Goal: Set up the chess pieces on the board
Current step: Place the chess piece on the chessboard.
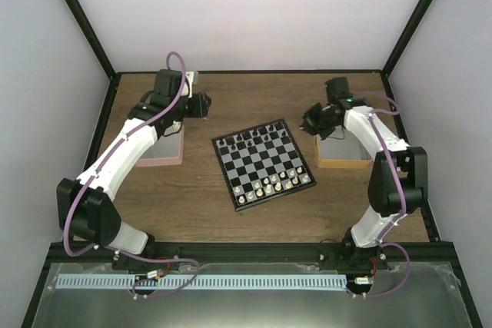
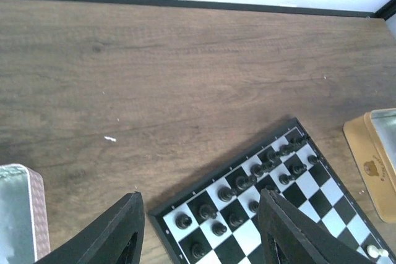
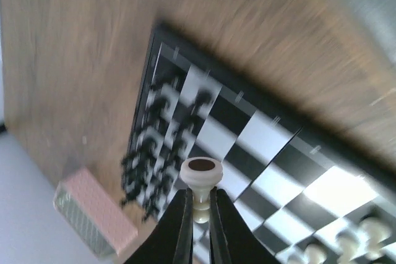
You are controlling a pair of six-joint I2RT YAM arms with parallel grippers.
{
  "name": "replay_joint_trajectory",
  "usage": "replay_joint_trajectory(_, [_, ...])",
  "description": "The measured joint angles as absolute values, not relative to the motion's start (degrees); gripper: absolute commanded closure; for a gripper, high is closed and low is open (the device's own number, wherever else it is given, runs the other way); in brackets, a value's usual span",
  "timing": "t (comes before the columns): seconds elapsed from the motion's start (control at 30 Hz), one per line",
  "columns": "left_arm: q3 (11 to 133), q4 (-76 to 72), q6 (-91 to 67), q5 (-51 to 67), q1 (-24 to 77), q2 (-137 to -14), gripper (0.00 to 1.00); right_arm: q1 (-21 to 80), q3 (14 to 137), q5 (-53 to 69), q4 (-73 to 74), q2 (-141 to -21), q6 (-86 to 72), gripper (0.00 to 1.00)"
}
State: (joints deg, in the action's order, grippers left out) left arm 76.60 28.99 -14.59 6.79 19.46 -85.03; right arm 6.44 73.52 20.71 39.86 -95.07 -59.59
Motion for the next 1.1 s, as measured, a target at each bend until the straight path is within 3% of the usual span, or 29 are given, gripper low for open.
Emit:
replay_joint_trajectory(0.3, [70.8, 28.6, -17.0, 8.7, 19.5, -81.3, 0.47, 20.0, 77.3, 30.1, 46.4, -103.2, -58.7, 0.99])
replay_joint_trajectory(0.83, [67.7, 28.6, -15.2, 7.5, 19.5, -77.6, 0.46, 24.3, 85.0, 28.9, 52.6, -115.3, -62.1, 0.96])
replay_joint_trajectory(1.1, [67.3, 29.3, -13.8, 8.0, 19.6, -77.6, 0.46, 24.8, 85.5, 28.2, 53.8, -115.9, -64.1, 0.74])
